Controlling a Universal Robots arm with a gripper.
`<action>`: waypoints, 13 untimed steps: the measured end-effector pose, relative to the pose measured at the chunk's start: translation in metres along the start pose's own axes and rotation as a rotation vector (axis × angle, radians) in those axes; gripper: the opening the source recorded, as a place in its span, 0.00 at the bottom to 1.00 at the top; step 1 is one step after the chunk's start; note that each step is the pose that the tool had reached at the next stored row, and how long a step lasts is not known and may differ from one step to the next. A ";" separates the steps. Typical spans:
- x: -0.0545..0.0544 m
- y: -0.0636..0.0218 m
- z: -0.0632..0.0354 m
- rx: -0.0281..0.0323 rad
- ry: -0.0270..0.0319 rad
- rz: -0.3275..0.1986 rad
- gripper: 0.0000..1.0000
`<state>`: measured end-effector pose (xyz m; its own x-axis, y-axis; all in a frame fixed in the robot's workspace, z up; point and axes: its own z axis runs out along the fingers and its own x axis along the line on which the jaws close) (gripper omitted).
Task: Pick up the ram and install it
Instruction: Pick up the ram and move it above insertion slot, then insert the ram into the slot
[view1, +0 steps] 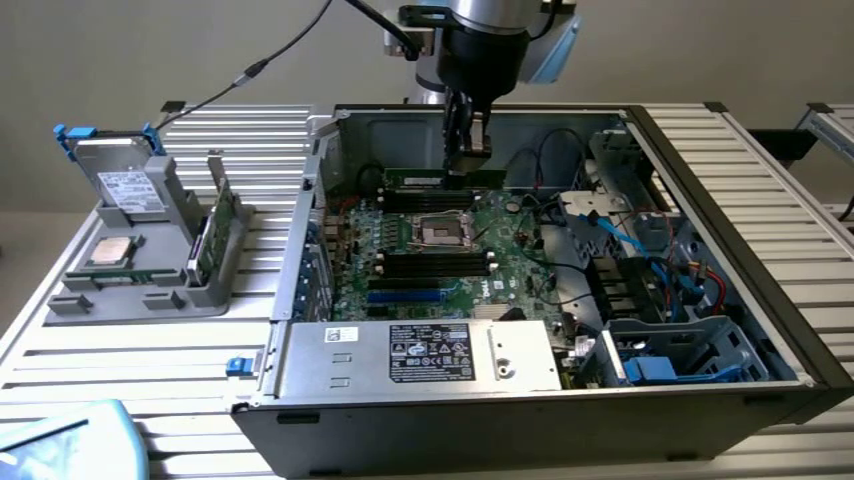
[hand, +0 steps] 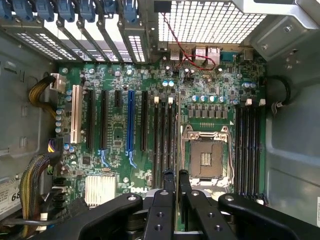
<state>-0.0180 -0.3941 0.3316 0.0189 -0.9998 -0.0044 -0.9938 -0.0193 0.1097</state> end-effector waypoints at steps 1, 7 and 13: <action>0.000 0.0000 0.0000 0.0000 -0.0001 0.000 0.14; 0.000 0.0001 -0.0006 0.0000 0.0000 0.000 0.14; 0.000 0.0001 -0.0009 0.0000 0.0000 0.000 0.14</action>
<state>-0.0180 -0.3941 0.3325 0.0189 -0.9998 -0.0044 -0.9938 -0.0193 0.1097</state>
